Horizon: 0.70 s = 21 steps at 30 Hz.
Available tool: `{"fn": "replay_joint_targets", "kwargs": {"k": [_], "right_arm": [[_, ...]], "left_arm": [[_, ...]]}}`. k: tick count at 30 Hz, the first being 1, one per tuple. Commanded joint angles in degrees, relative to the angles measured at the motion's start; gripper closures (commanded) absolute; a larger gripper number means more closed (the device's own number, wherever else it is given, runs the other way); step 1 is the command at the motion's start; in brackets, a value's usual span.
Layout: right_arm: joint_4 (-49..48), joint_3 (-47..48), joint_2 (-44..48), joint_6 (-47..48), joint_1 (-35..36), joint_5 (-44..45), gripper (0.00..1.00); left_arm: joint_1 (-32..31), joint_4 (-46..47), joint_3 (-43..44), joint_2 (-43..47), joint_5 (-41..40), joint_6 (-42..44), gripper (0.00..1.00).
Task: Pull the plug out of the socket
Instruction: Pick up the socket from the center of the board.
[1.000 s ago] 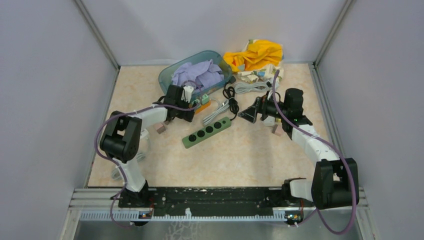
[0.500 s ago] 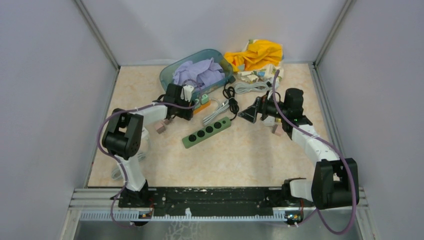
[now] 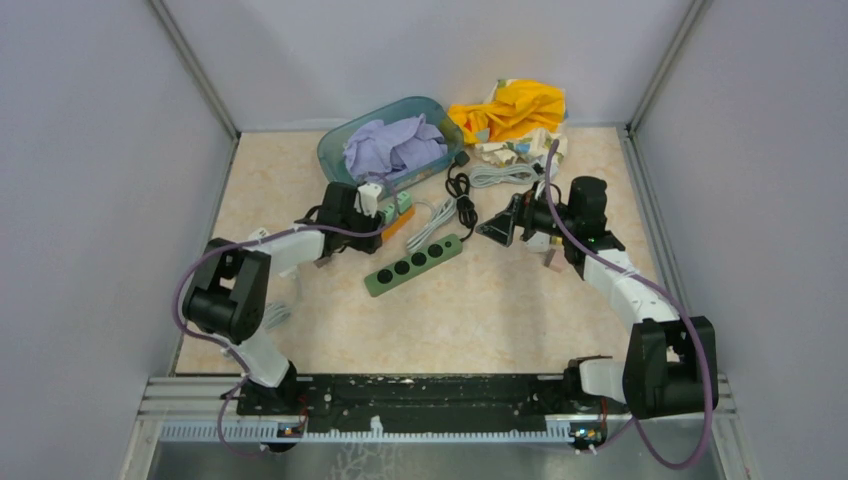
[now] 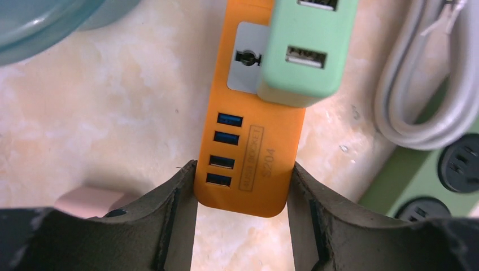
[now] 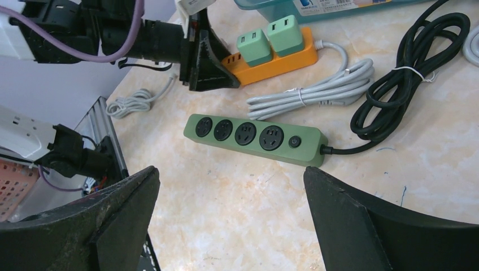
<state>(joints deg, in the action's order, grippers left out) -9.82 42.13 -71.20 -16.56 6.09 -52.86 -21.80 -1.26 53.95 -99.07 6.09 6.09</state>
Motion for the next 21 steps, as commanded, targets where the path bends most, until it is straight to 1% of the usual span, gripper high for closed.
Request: {"fn": "replay_joint_targets", "kwargs": {"k": [1,7,12,18,21], "right_arm": [[-2.83,1.03,2.02,0.24,-0.68,-0.93,0.01],[-2.70,1.02,2.24,0.23,-0.72,-0.93,0.01],[-2.74,1.11,2.25,0.23,-0.73,-0.93,0.01],[-2.65,1.11,2.33,0.31,-0.73,-0.84,0.01],[-2.63,1.11,2.42,0.34,-0.73,-0.77,0.01]], "left_arm": [[-0.70,4.59,-2.25,7.29,3.14,-1.81,0.99],[-1.61,4.26,-4.46,14.01,6.07,-3.36,0.99],[-3.71,4.27,-6.61,18.27,8.51,-4.83,1.00],[-7.00,3.59,-9.34,23.01,7.97,-7.39,0.99],[-10.06,3.68,-10.81,25.29,6.65,-8.87,0.99]]}}
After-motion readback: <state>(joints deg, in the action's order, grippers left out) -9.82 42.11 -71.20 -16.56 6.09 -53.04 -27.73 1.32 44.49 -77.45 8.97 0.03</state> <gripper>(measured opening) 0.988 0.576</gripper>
